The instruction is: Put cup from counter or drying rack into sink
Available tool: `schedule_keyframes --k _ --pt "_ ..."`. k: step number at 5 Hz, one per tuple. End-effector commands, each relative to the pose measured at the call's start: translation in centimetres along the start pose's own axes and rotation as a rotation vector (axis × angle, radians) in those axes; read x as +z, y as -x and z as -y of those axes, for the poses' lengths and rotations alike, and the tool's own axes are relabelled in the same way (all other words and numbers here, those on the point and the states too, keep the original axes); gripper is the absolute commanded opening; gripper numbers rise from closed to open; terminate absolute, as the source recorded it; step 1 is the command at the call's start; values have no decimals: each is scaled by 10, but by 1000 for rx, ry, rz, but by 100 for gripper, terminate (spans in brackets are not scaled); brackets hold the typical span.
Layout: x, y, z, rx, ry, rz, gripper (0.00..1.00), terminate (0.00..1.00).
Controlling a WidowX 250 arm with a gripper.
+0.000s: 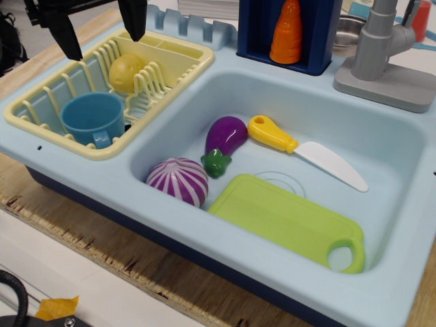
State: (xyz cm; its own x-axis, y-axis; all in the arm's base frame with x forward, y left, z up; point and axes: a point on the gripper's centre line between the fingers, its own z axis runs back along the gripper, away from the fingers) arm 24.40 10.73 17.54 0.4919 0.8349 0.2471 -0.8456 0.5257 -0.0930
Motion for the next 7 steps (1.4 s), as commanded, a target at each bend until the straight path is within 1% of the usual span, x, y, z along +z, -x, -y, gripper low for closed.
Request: schedule_keyframes --k 1,2,3,4,5,6,7 --pt "0 0 0 0 0 0 100 0" --pt "-19 4 0 24 -30 -5 100 0" --pt "-35 7 -2 43 -43 -16 100 0" --pt "-53 10 -2 34 -54 -31 100 0" --pt "-68 14 -2 17 -74 -64 100 0" --pt "-76 14 2 26 -113 -85 0 0" --pt "-75 17 4 30 -103 -83 0 0"
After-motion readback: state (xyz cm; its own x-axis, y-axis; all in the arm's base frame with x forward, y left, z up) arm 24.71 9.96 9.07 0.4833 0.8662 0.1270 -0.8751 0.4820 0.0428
